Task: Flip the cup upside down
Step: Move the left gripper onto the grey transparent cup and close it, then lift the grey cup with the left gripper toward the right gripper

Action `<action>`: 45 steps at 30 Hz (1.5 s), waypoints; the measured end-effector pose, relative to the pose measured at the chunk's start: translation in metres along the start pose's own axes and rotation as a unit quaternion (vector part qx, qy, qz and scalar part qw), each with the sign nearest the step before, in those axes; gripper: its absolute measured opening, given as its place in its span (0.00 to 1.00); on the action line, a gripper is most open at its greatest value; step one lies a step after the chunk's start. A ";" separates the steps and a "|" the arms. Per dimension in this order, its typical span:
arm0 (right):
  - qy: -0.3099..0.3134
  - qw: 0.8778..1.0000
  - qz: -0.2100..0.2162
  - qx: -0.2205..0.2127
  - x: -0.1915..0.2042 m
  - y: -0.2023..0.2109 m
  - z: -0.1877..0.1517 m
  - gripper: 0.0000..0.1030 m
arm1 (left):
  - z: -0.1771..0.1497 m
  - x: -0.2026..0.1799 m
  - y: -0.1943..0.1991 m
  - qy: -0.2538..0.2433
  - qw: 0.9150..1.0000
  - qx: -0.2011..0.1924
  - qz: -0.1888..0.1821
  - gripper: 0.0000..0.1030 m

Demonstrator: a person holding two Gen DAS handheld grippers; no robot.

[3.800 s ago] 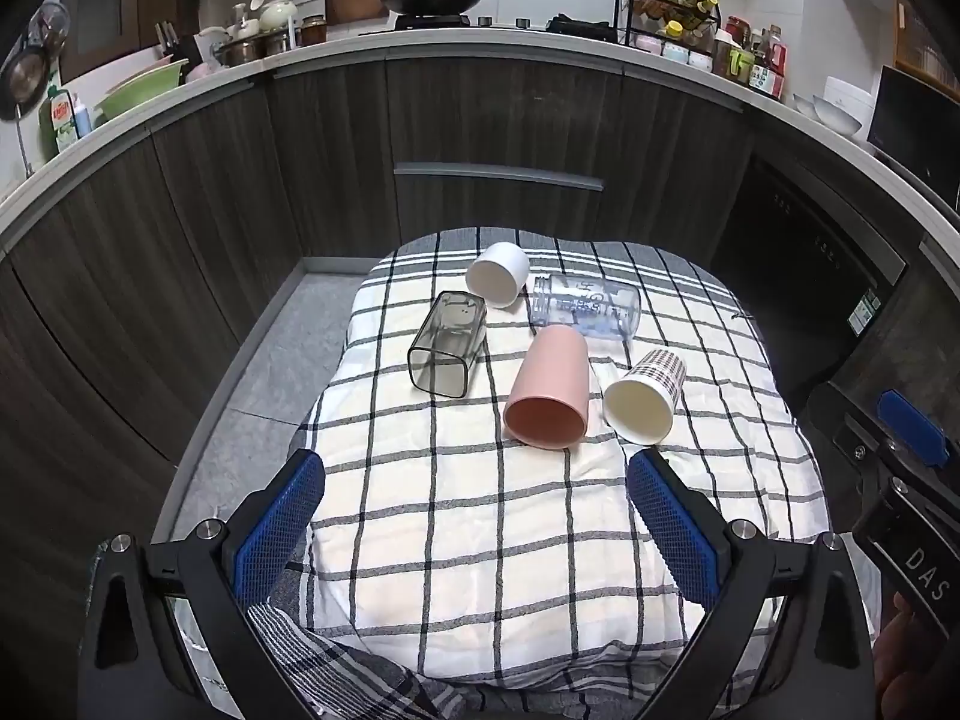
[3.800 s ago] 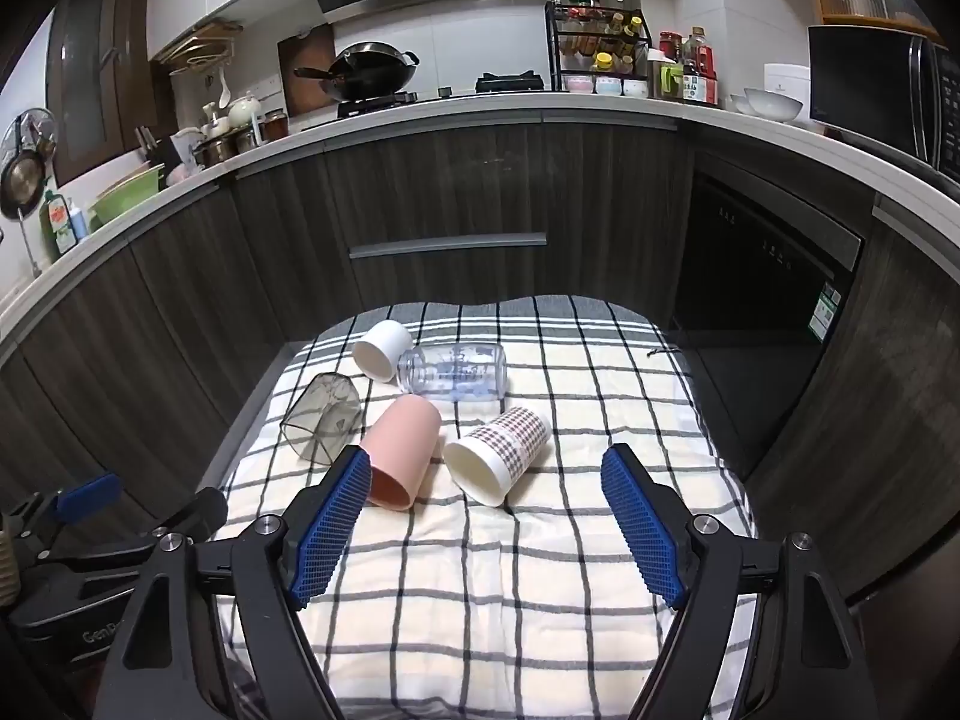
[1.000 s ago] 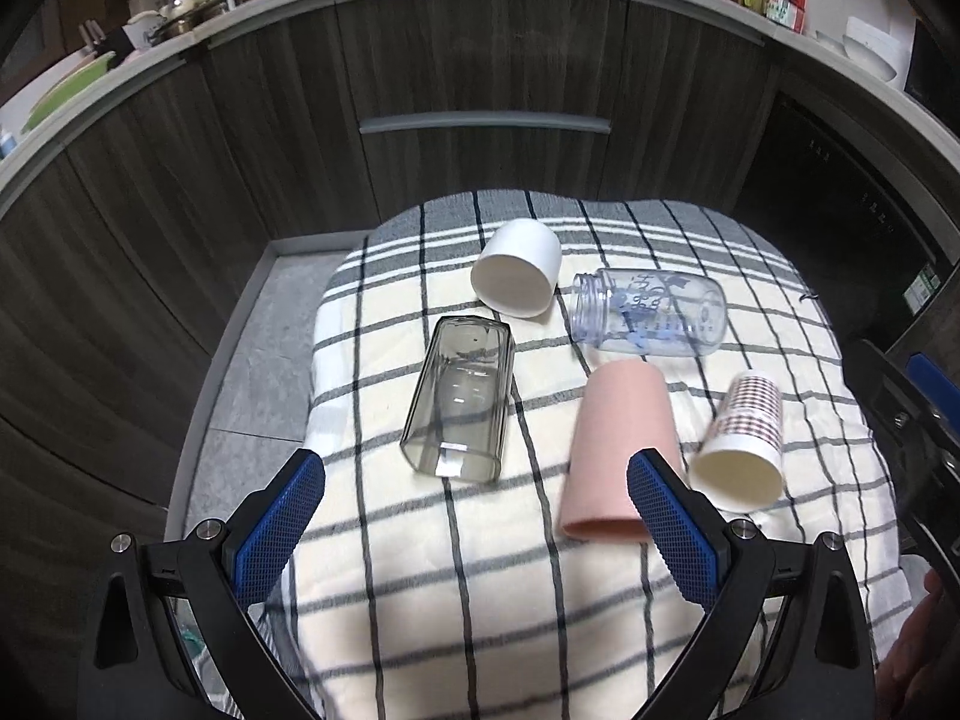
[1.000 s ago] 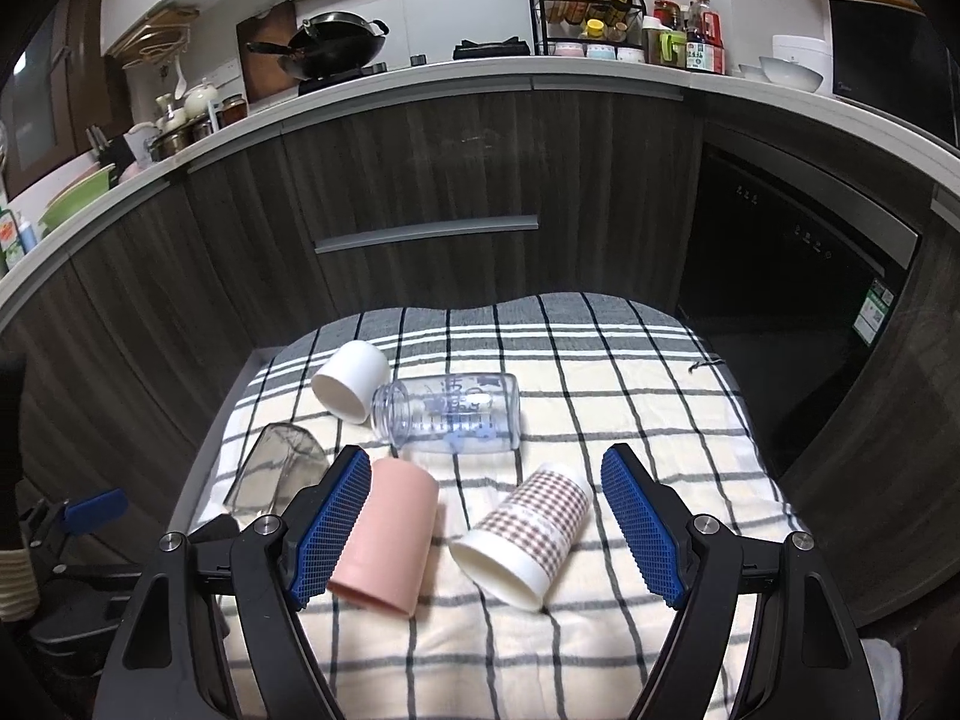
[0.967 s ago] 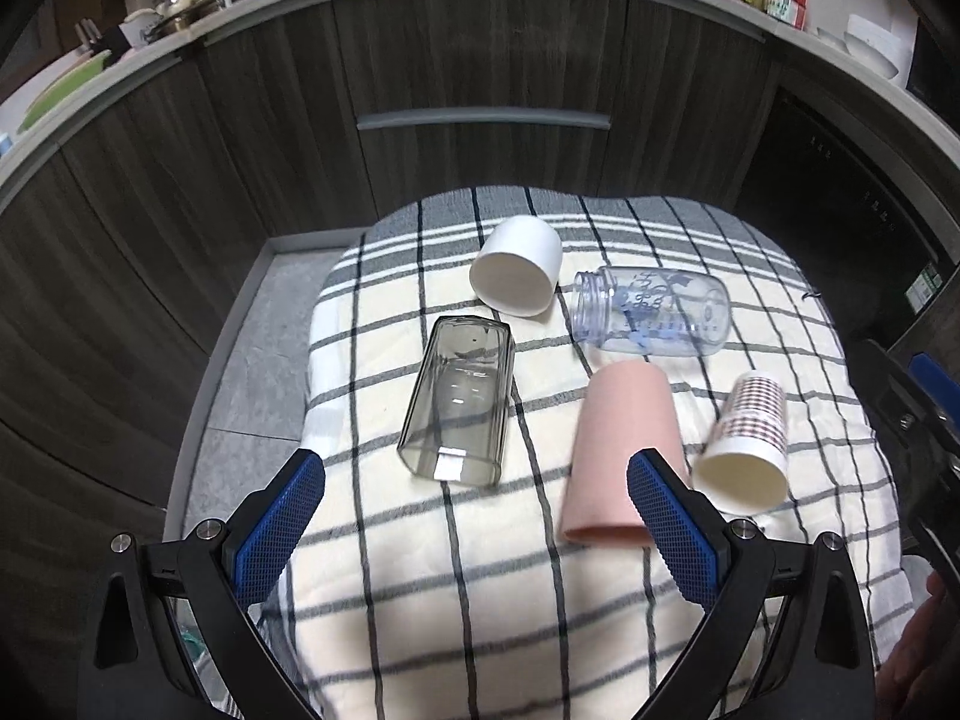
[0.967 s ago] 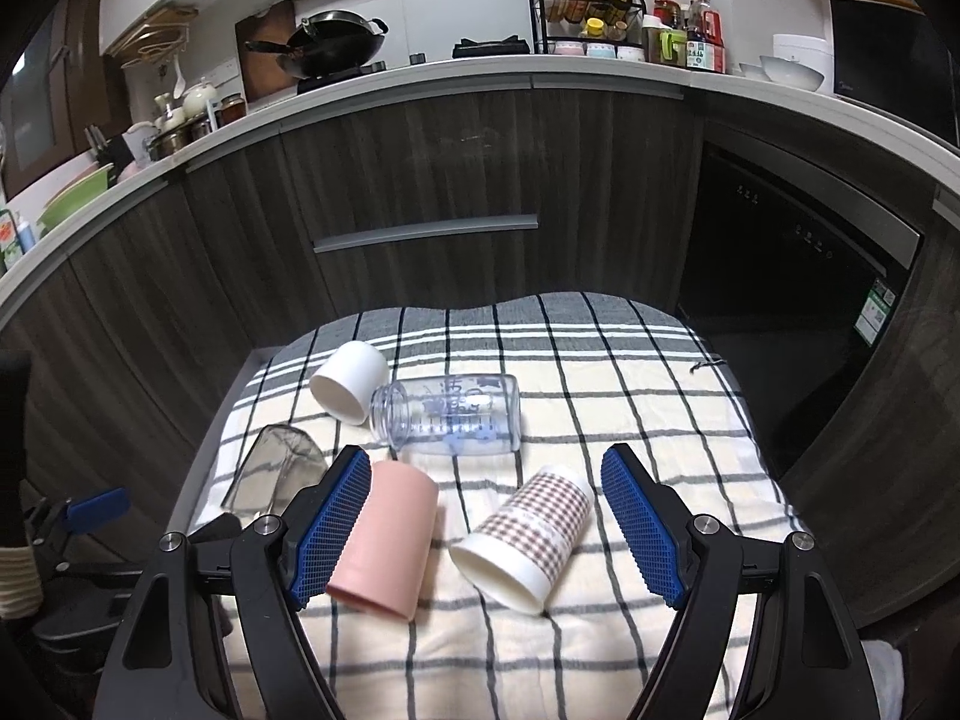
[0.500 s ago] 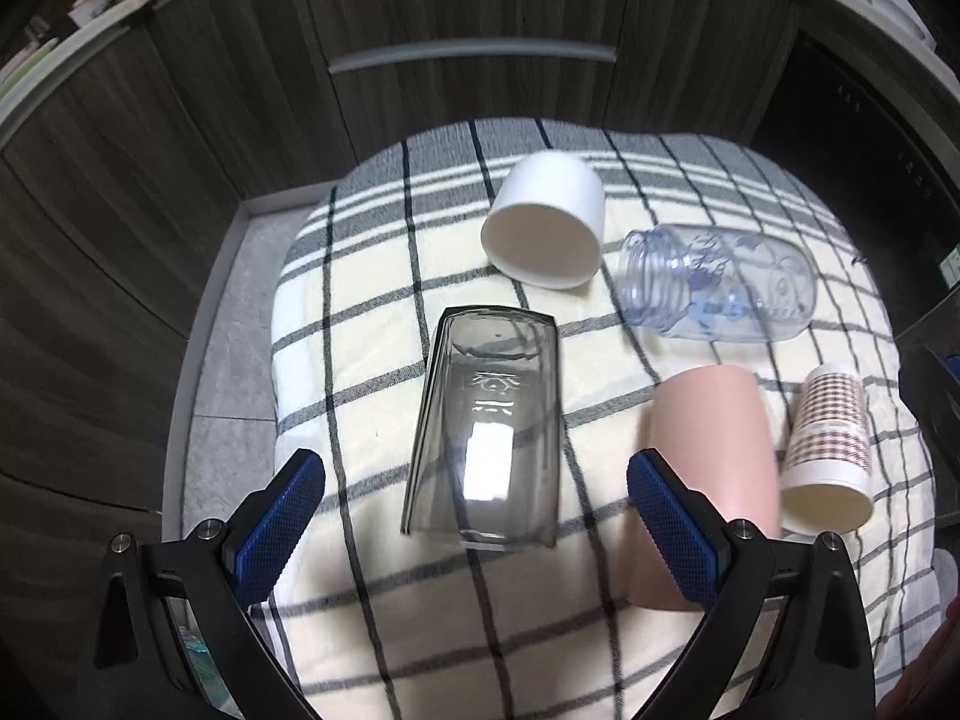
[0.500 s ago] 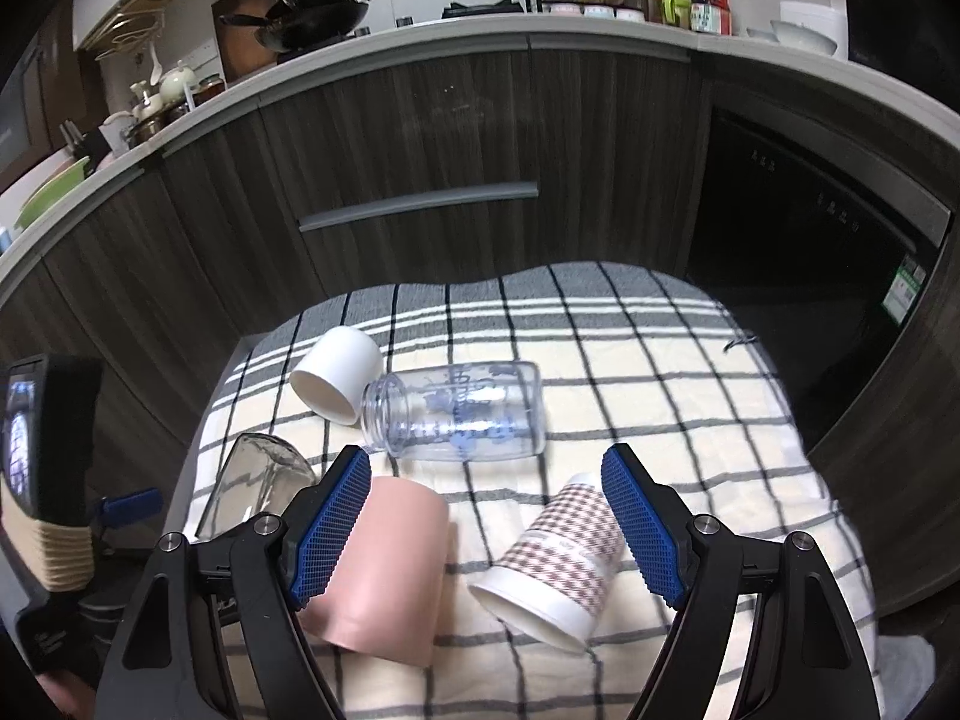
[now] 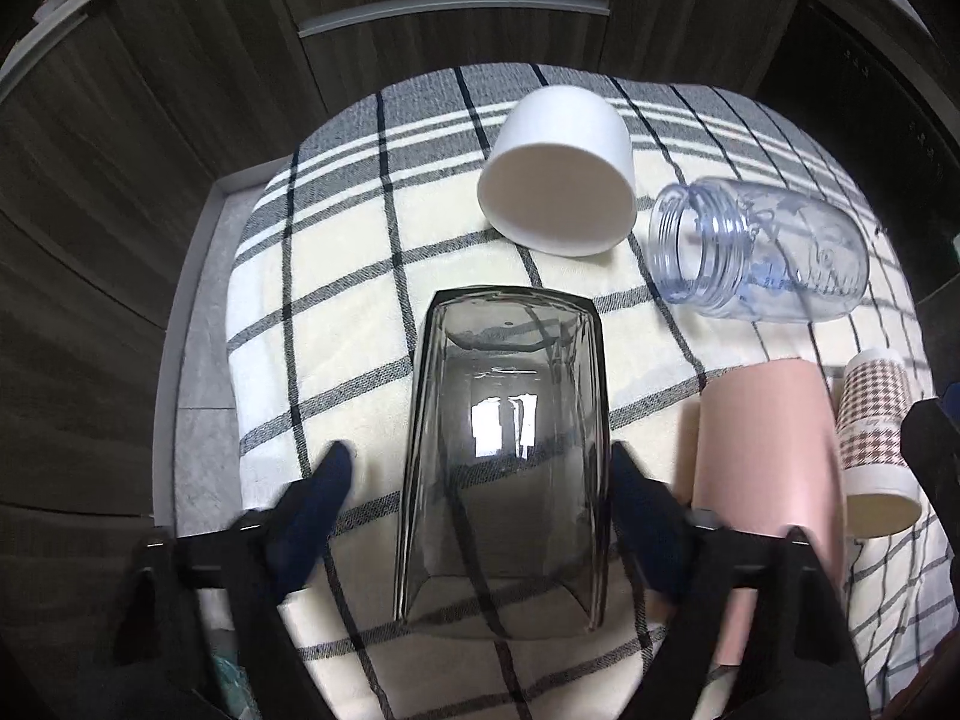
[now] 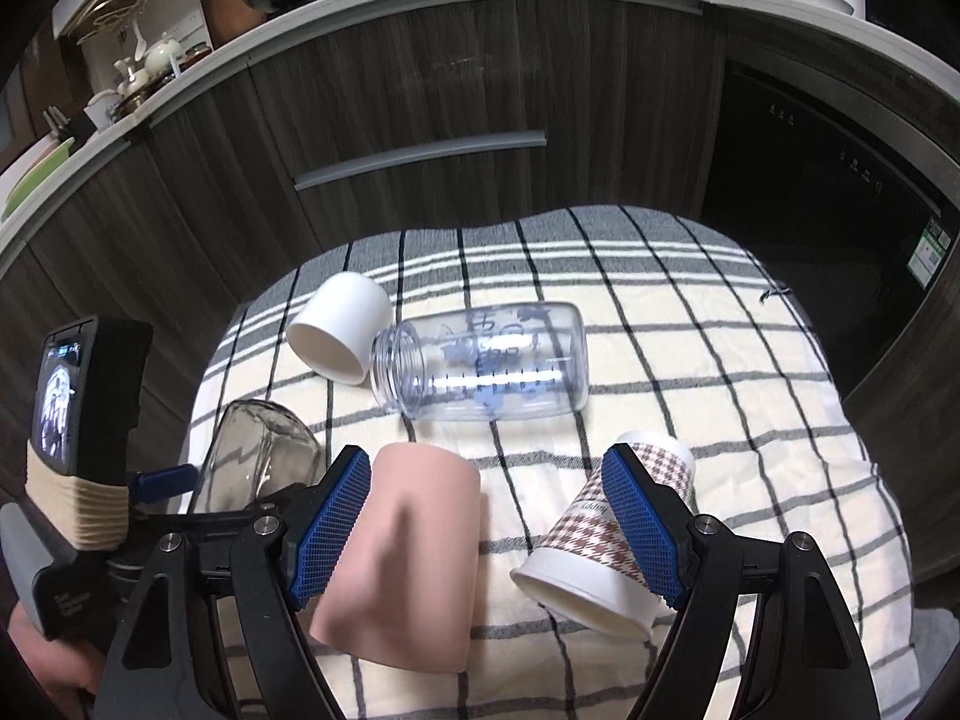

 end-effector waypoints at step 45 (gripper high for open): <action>-0.013 0.999 -0.028 0.035 -0.112 0.163 -0.117 0.77 | -0.166 -0.133 0.112 0.015 0.998 0.017 -0.067 0.56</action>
Point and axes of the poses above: each gripper's, at about its wrist camera, not at the fingertips, and y roughly against the way its jaws point, x to its left, z to its top, the point moved 2 cm from there along -y, roughly the way its jaws point, and after that the axes turned 12 degrees about z, right-handed, at the moved point
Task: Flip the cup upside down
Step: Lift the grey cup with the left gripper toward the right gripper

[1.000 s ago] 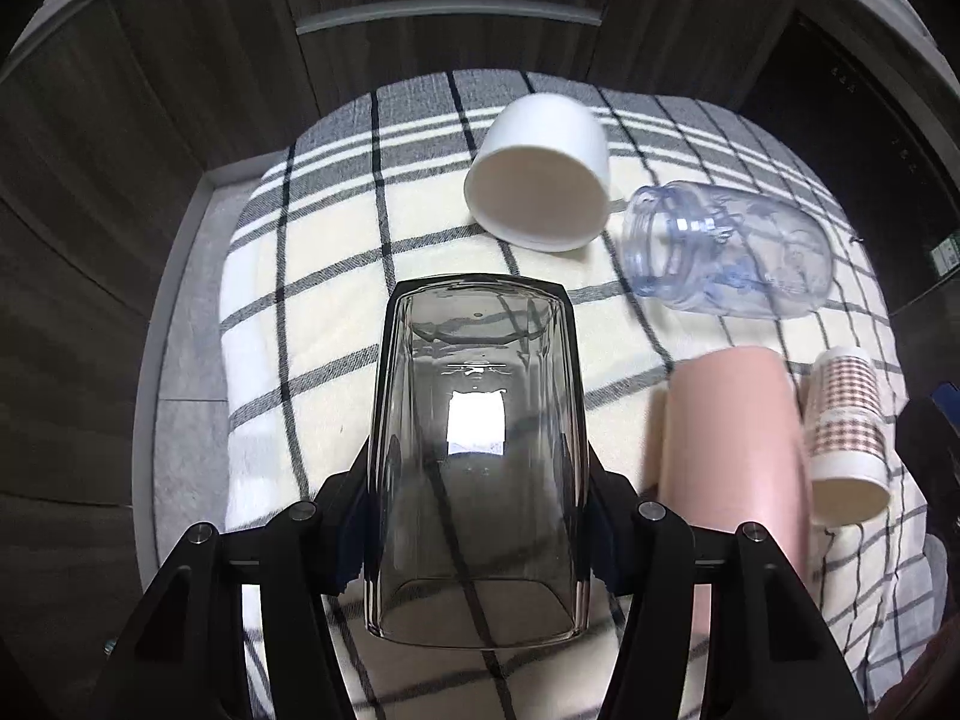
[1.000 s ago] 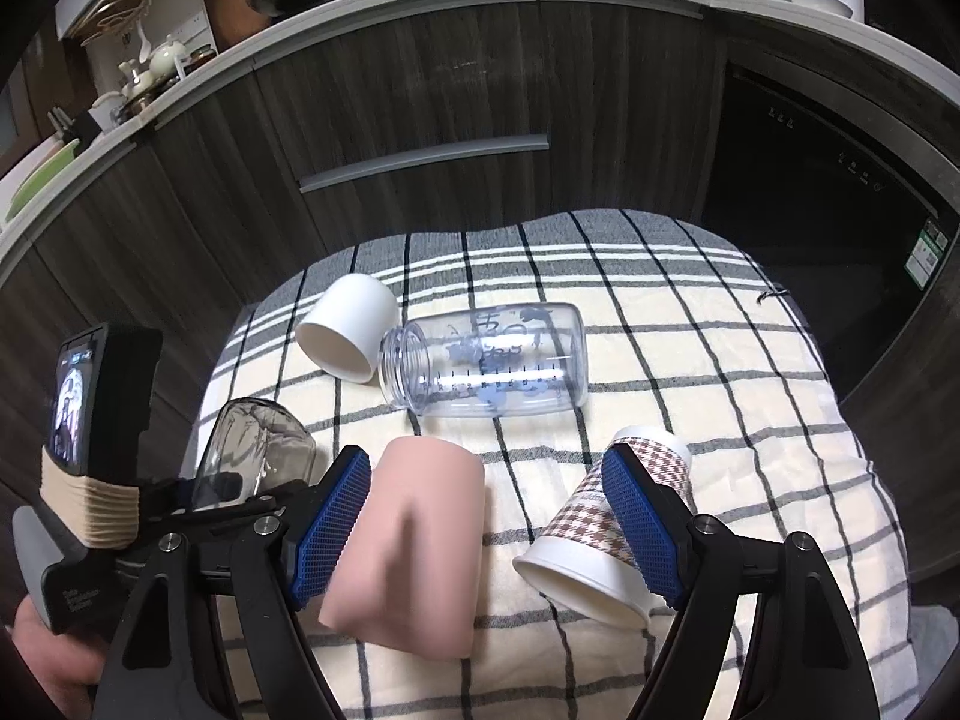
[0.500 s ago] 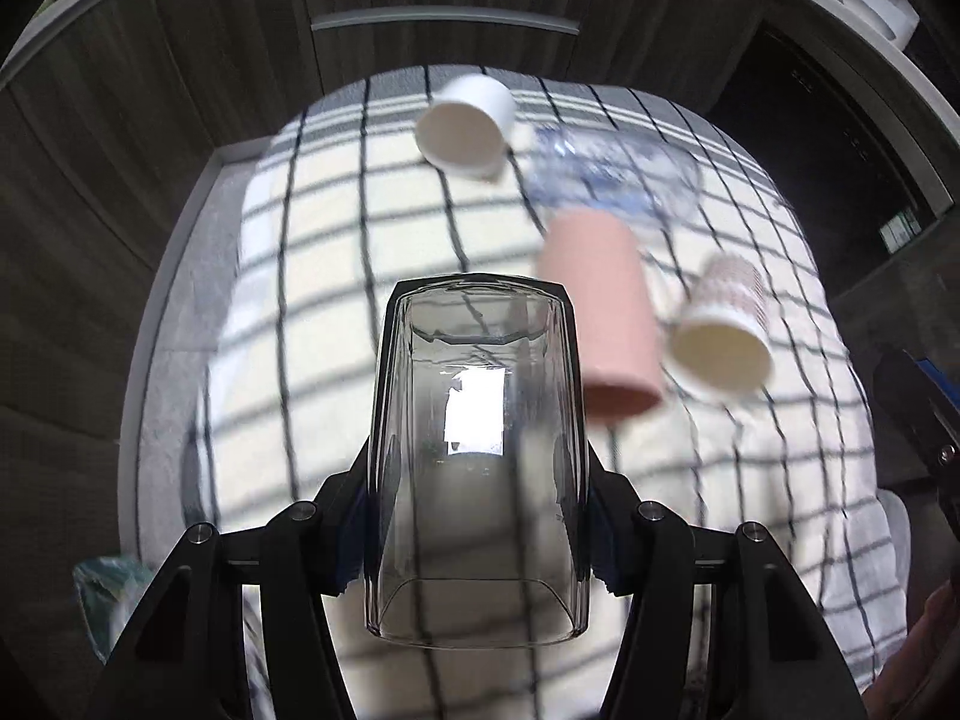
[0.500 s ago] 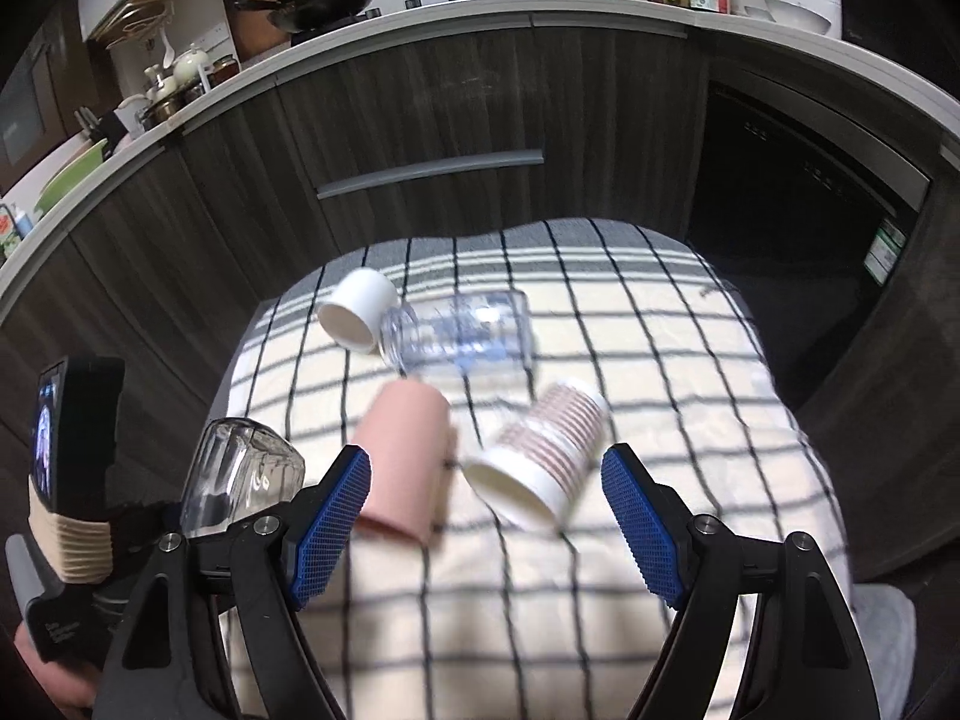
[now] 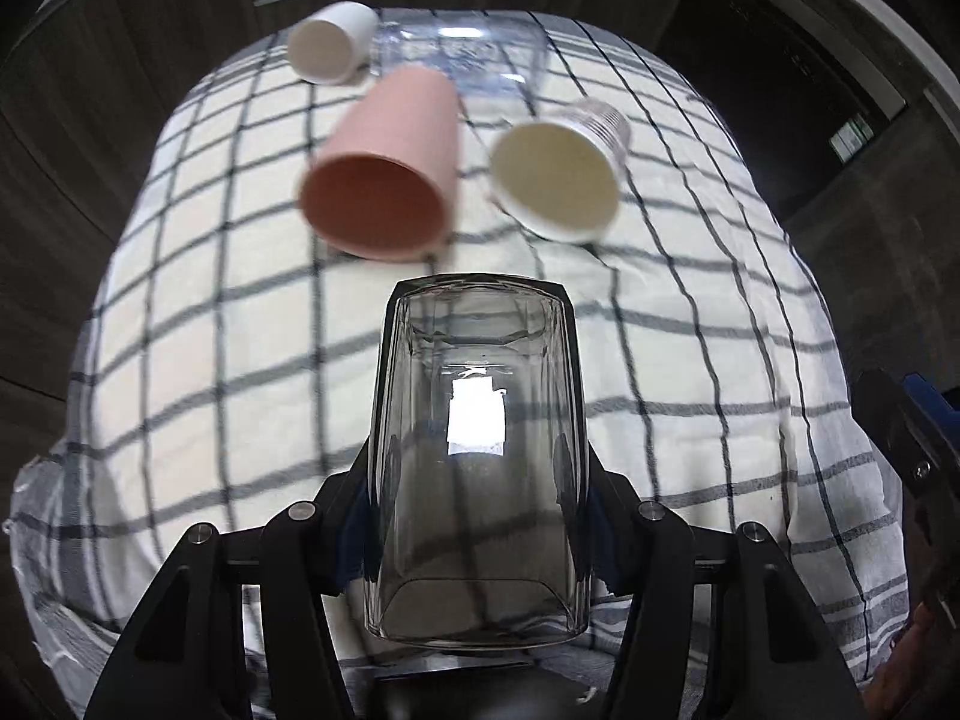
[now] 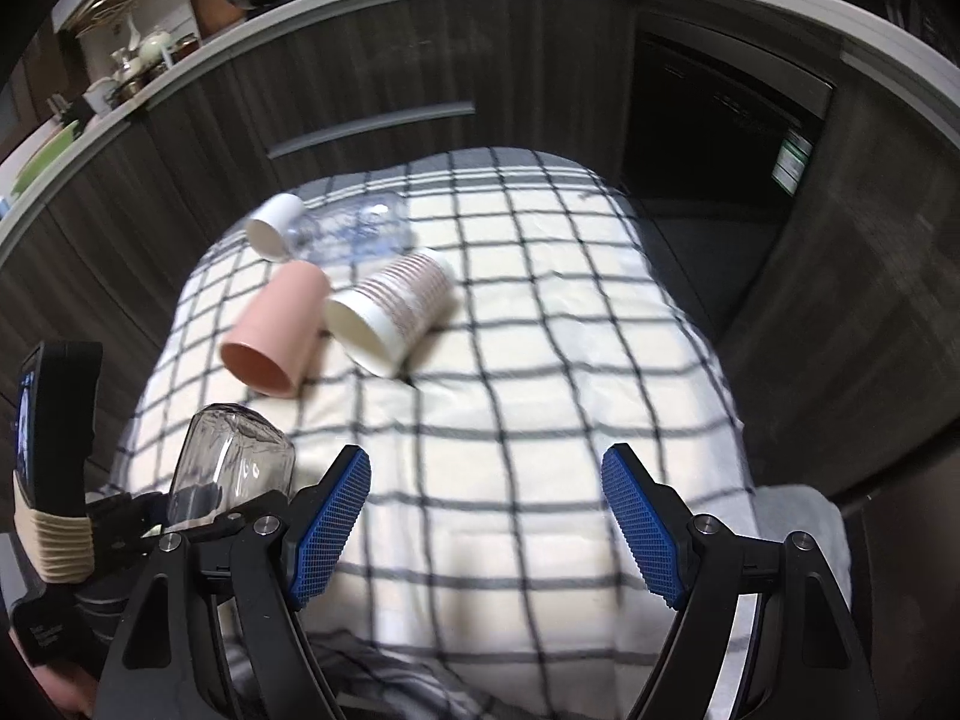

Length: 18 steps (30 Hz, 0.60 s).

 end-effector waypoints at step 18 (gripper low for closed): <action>-0.021 1.000 -0.016 0.010 -0.025 -0.005 -0.007 0.77 | -0.006 -0.026 -0.018 -0.031 0.999 0.005 0.040 0.60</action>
Point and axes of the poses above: each gripper's, at about its wrist camera, not at the fingertips, and y roughly against the way its jaws point, x to its left, z to its top, the point moved 2 cm from there along -y, roughly the way its jaws point, and after that the axes turned 12 degrees about z, right-handed, at the moved point
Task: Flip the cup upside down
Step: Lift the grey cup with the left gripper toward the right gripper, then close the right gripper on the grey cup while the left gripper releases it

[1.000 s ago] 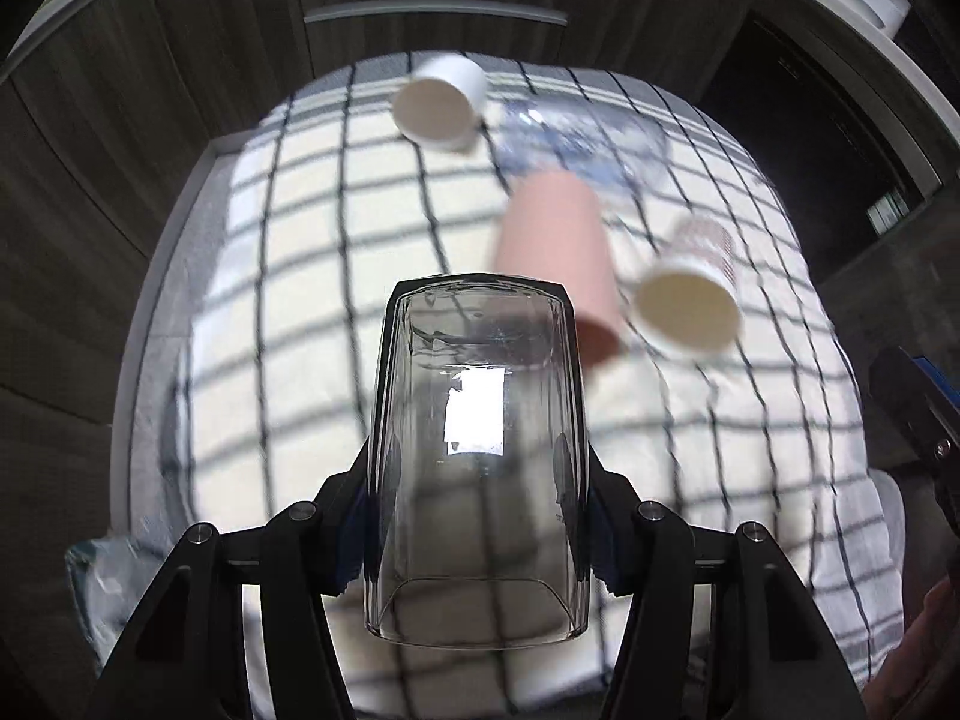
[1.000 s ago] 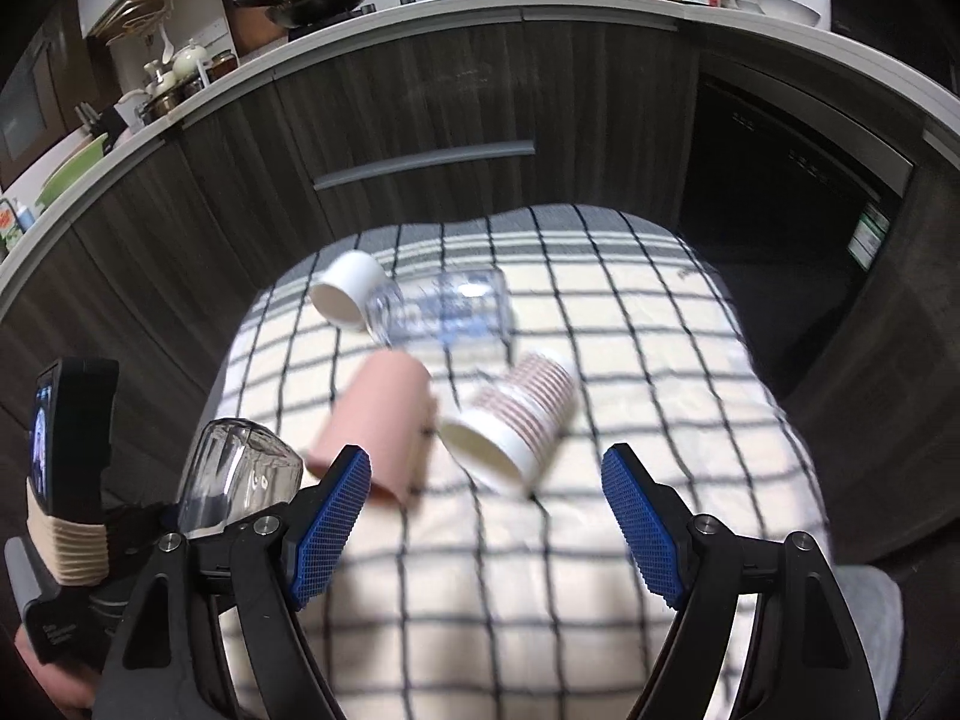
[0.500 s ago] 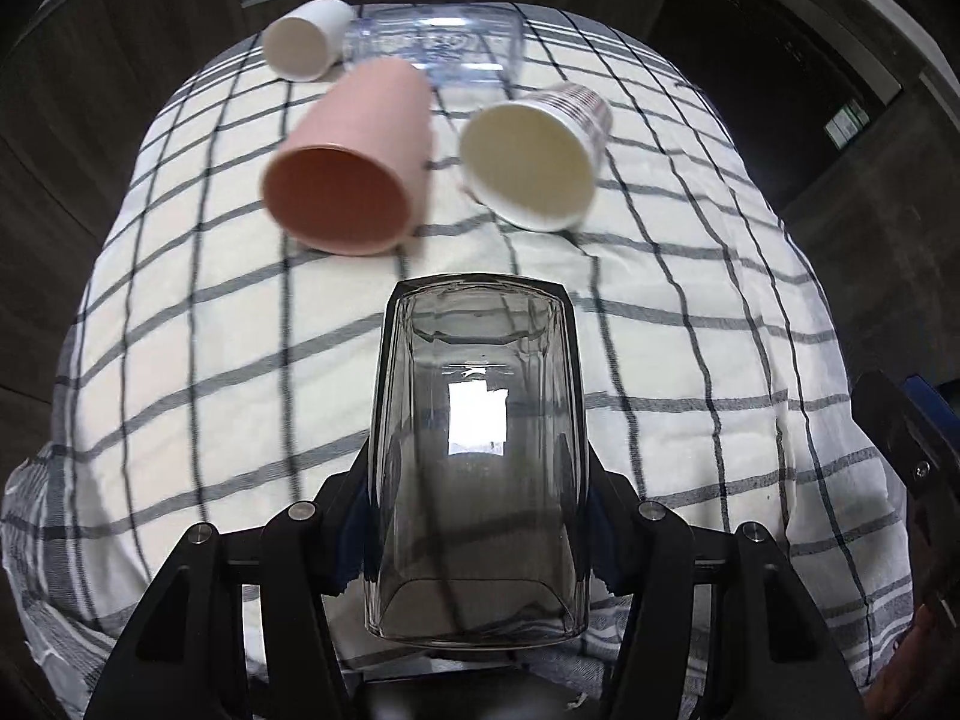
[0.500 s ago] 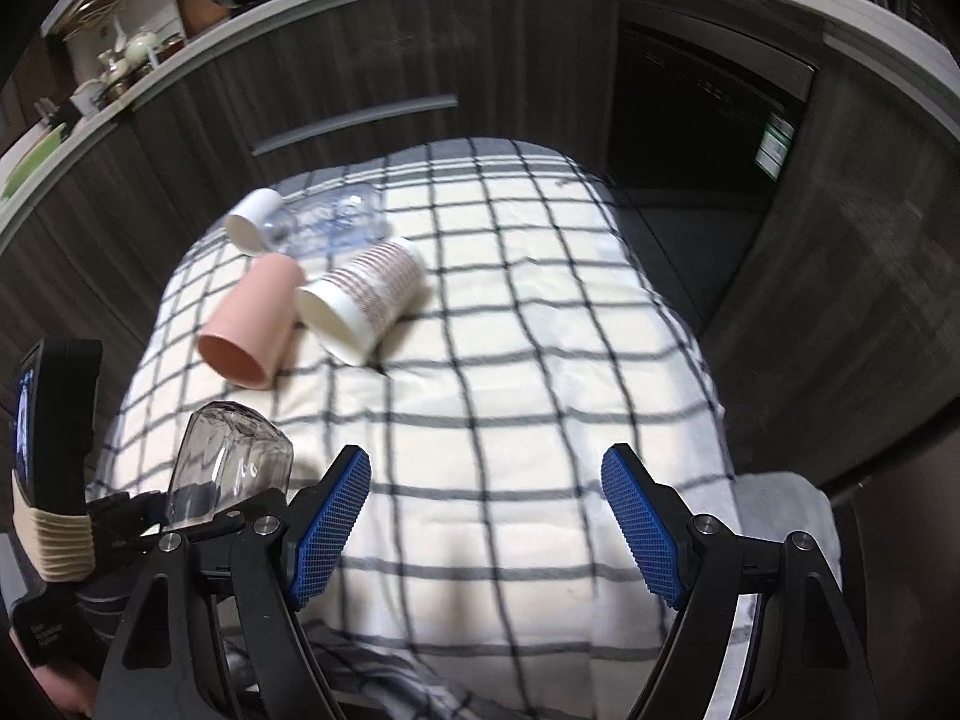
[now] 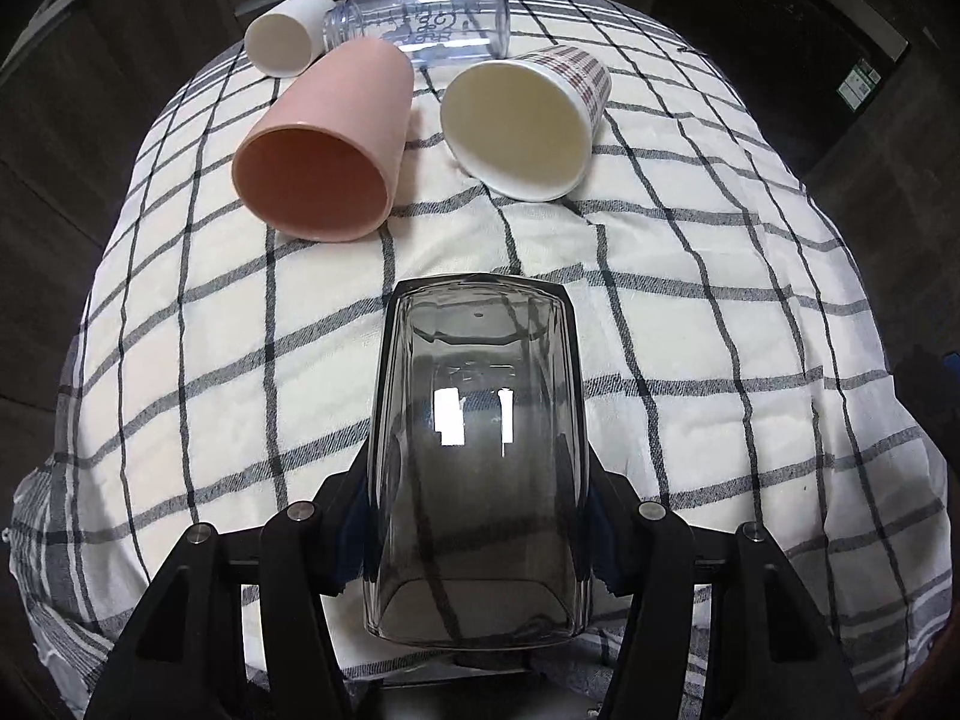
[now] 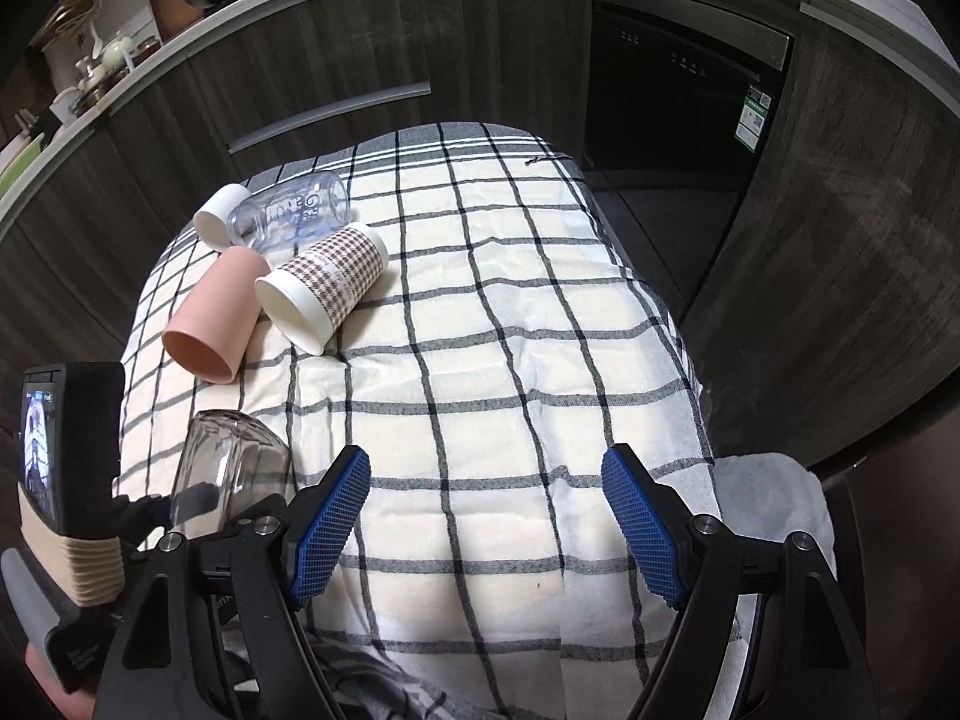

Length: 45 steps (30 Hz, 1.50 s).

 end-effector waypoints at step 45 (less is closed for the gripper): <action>-0.005 0.930 0.011 0.368 0.142 -0.130 0.024 0.77 | 0.009 0.225 0.070 0.236 0.951 -0.196 -0.048 0.96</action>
Point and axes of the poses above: each gripper's, at about its wrist camera, not at the fingertips, and y roughly against the way its jaws point, x to its left, z to its top, the point moved 2 cm from there along -y, roughly the way its jaws point, and after that the axes turned 12 degrees about z, right-handed, at the moved point
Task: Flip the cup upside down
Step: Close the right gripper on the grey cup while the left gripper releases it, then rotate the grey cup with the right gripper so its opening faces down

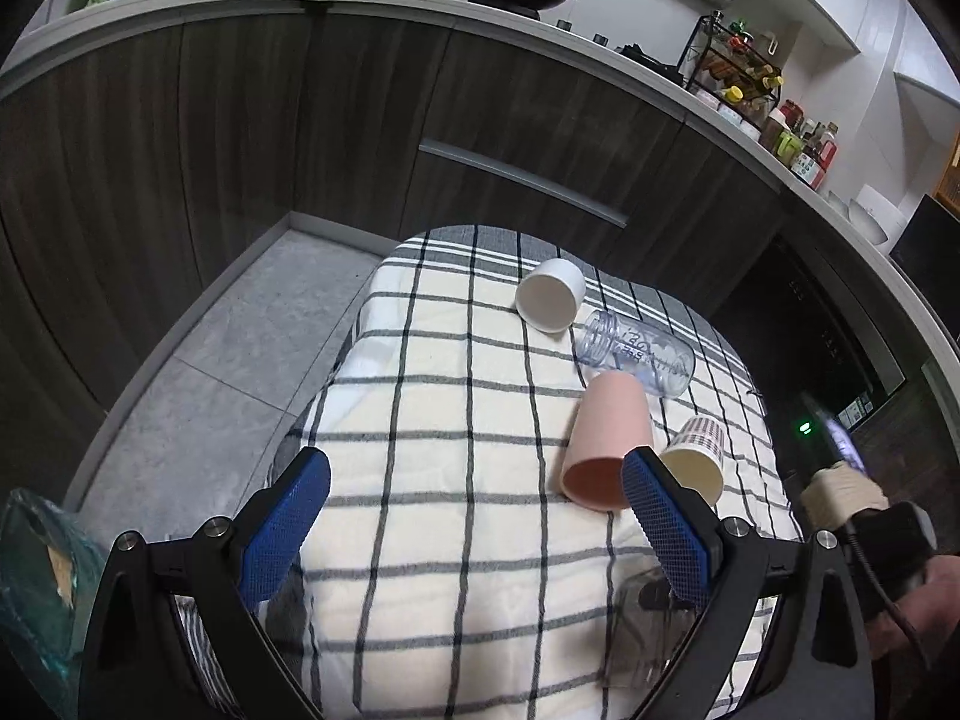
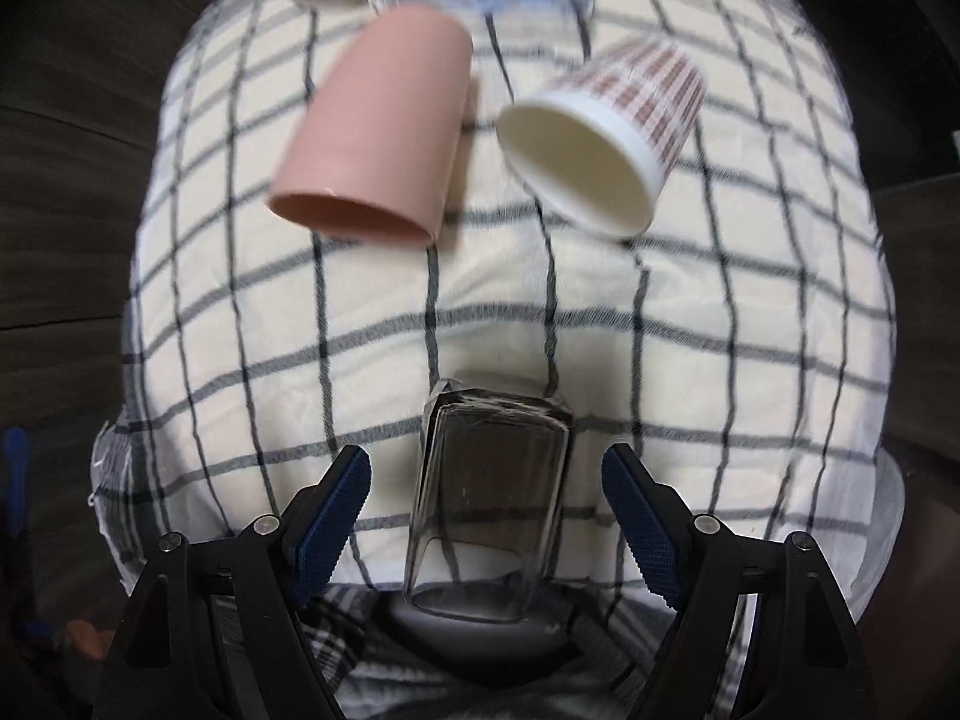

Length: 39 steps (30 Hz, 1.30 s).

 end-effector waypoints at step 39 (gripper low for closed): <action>0.055 0.979 0.005 -0.197 0.005 0.030 0.000 0.57 | -0.020 0.000 -0.041 0.033 0.999 0.000 -0.022 0.96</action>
Point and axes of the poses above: each gripper's, at about its wrist camera, not at the fingertips, and y roughly against the way its jaws point, x to its left, z to its top, the point moved 2 cm from there along -y, roughly the way its jaws point, and after that the axes turned 12 degrees about z, right-handed, at the moved point
